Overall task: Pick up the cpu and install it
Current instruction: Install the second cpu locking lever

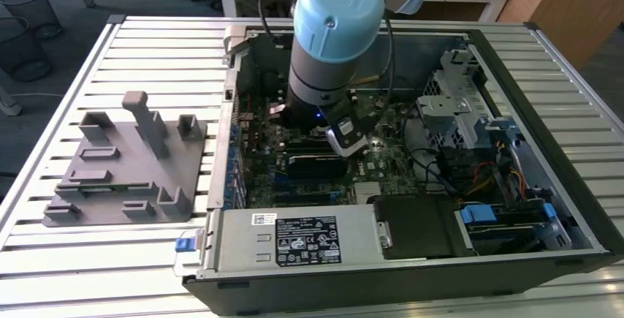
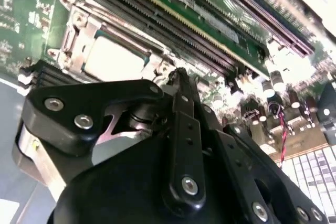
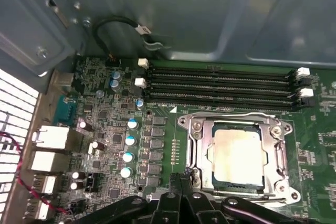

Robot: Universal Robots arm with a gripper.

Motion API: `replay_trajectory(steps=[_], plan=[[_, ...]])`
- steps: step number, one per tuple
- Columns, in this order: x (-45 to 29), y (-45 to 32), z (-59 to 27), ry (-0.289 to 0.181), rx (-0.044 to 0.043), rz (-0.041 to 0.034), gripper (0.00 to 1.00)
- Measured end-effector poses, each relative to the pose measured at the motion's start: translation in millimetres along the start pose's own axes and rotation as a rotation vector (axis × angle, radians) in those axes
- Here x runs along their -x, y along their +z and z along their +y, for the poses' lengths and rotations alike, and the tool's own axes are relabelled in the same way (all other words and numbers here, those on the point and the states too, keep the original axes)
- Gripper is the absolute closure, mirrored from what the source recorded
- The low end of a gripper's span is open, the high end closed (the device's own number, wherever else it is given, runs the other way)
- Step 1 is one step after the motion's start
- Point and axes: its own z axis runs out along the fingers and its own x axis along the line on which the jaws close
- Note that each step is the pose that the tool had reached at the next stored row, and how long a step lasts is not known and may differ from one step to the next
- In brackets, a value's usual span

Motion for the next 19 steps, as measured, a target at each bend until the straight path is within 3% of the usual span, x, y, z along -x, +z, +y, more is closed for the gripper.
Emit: replay_trajectory(steps=[9,19], plan=[[-0.7,-19.4,7.5,0.0,-0.0006,0.0,0.89],[-0.9,-26.1,10.1,0.0,-0.0004,-0.0001,0.89]])
